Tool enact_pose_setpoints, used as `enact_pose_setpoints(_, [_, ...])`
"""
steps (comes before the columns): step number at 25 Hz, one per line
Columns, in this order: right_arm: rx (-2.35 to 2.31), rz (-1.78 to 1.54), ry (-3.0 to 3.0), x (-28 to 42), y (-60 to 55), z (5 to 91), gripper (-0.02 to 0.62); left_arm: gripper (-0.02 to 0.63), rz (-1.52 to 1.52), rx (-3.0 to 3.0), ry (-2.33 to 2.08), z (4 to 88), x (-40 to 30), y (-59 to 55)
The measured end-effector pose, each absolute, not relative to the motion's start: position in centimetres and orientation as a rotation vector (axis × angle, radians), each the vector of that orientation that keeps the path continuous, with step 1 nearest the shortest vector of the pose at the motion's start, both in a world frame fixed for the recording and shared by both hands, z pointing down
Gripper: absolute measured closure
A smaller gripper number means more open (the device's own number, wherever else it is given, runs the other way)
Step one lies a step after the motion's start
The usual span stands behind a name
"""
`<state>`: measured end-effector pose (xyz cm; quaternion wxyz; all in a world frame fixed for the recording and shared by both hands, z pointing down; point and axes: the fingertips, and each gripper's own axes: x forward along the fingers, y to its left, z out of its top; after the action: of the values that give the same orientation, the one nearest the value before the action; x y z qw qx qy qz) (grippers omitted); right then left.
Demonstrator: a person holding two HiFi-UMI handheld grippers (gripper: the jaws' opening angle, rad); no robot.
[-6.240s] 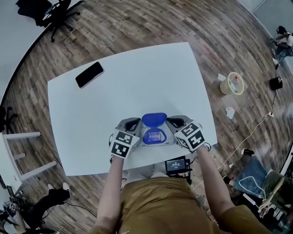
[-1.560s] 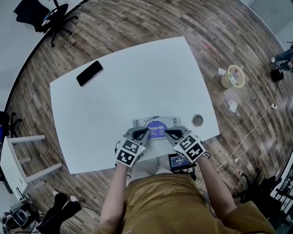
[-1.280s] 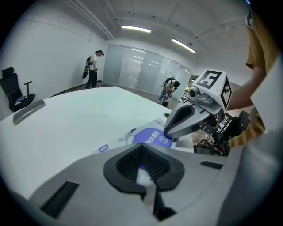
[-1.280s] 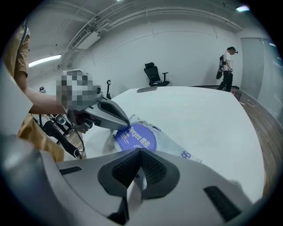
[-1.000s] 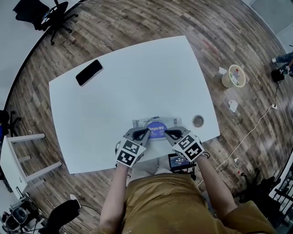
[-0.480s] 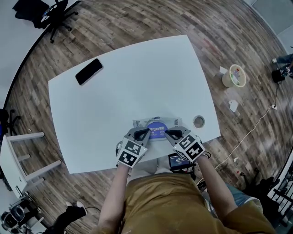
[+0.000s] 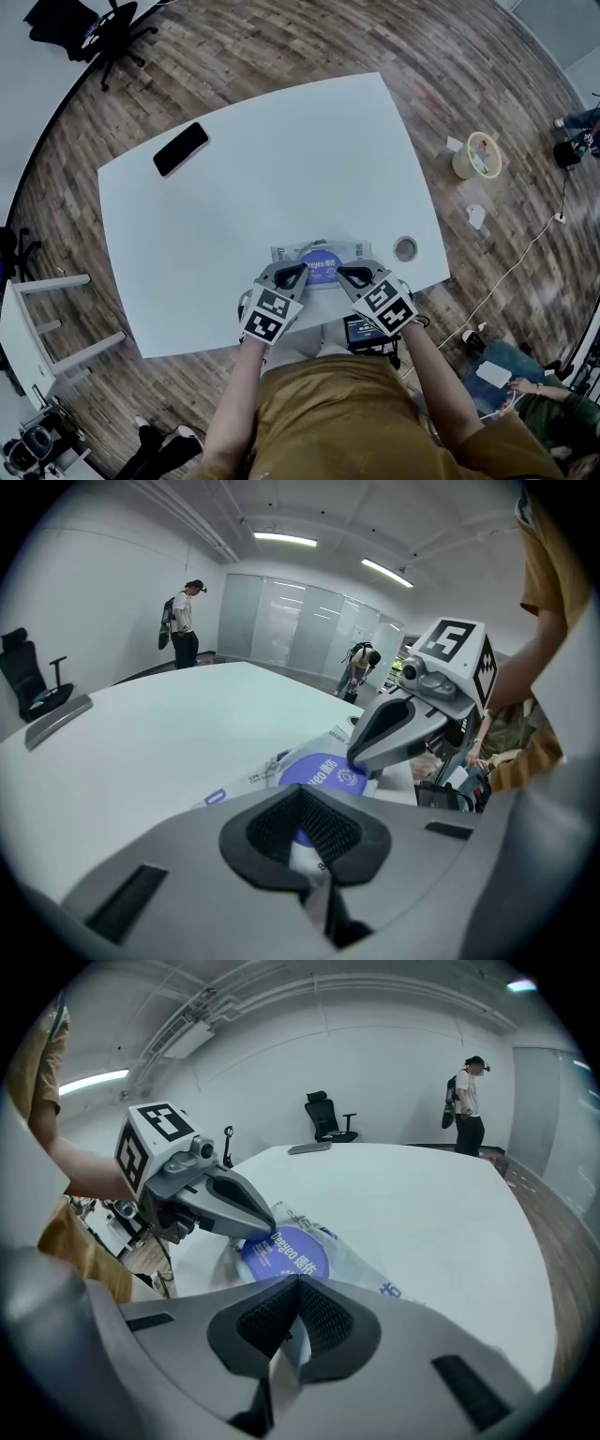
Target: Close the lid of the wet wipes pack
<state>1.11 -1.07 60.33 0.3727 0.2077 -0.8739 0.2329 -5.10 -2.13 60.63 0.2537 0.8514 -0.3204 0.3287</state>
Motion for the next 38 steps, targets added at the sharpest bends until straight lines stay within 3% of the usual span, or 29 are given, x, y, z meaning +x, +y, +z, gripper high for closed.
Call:
enact_pose_setpoints(9, [0.828, 0.500, -2.388, -1.9, -3.5, 54.6, 0.584, 0.600, 0.692, 2.444, -1.130, 53.9, -9.2, -3.4])
enact_pose_setpoints(19, [1.285, 0.276, -2.507, 4.8, -7.1, 43.3, 0.586, 0.600, 0.483, 2.605, -1.504, 42.5, -9.0, -6.1])
enact_pose_setpoints(38, [1.441, 0.143, -2.590, 6.1, -6.1, 36.6, 0.586, 0.600, 0.316, 2.597, -1.778, 35.8, -10.2, -5.9])
